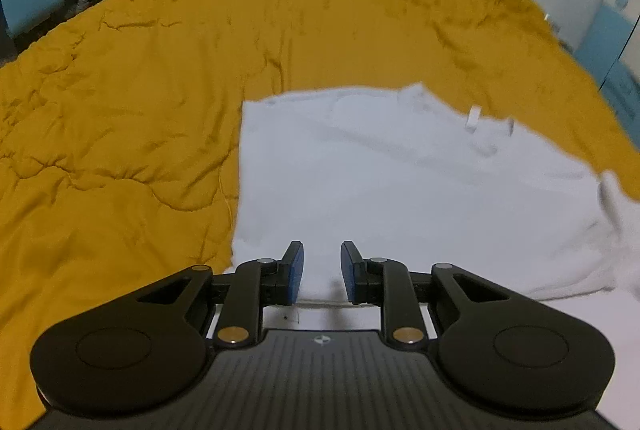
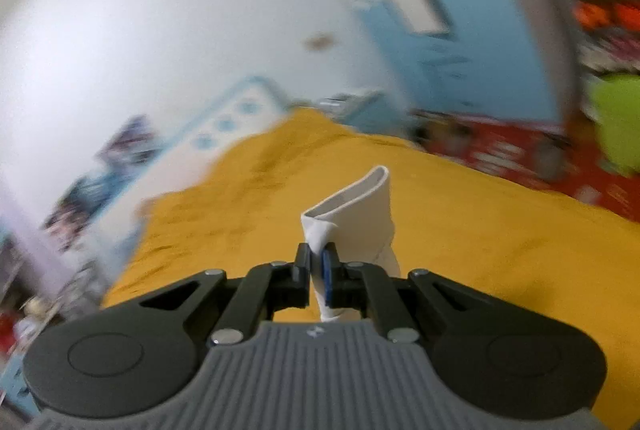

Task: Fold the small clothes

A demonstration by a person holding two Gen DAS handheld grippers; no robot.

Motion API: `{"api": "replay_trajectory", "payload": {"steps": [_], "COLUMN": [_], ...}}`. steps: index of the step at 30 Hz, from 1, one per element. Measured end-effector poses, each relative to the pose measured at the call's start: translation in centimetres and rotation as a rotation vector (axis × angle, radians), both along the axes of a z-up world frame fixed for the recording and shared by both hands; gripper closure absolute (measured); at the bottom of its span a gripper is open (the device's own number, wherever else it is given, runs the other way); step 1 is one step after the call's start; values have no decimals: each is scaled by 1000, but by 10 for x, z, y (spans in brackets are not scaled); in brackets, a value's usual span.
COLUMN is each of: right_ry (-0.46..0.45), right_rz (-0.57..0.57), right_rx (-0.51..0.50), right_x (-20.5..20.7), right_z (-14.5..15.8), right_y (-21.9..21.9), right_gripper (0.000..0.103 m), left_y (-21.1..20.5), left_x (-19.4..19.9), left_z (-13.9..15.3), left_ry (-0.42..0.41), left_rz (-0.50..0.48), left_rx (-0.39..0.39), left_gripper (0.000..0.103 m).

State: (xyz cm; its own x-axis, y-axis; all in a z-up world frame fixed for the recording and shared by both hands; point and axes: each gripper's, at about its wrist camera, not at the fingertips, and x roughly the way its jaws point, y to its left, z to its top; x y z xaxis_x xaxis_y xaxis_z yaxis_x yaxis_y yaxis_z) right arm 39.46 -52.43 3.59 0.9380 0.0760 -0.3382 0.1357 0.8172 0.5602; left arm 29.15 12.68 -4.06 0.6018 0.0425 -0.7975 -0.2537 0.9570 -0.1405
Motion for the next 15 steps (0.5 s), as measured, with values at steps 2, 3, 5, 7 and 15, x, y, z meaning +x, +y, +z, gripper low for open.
{"api": "replay_trajectory", "payload": {"steps": [2, 3, 5, 7, 15], "right_ry": [-61, -81, -120, -150, -135], "right_rz": [88, 121, 191, 256, 452], "right_rx": [-26, -39, -52, -56, -63], "right_x": [1, 2, 2, 2, -3], "right_z": [37, 51, 77, 97, 89], "right_y": [46, 70, 115, 161, 339], "right_gripper": [102, 102, 102, 102, 102], "left_y": [8, 12, 23, 34, 67], "left_x": [-6, -9, -16, -22, -31], "left_z": [8, 12, 19, 24, 24], "left_ry": [-29, -43, -72, -97, -128], "left_rz": [4, 7, 24, 44, 54], "left_rx": [-22, -29, -48, -65, -130], "left_gripper": [76, 76, 76, 76, 76]}}
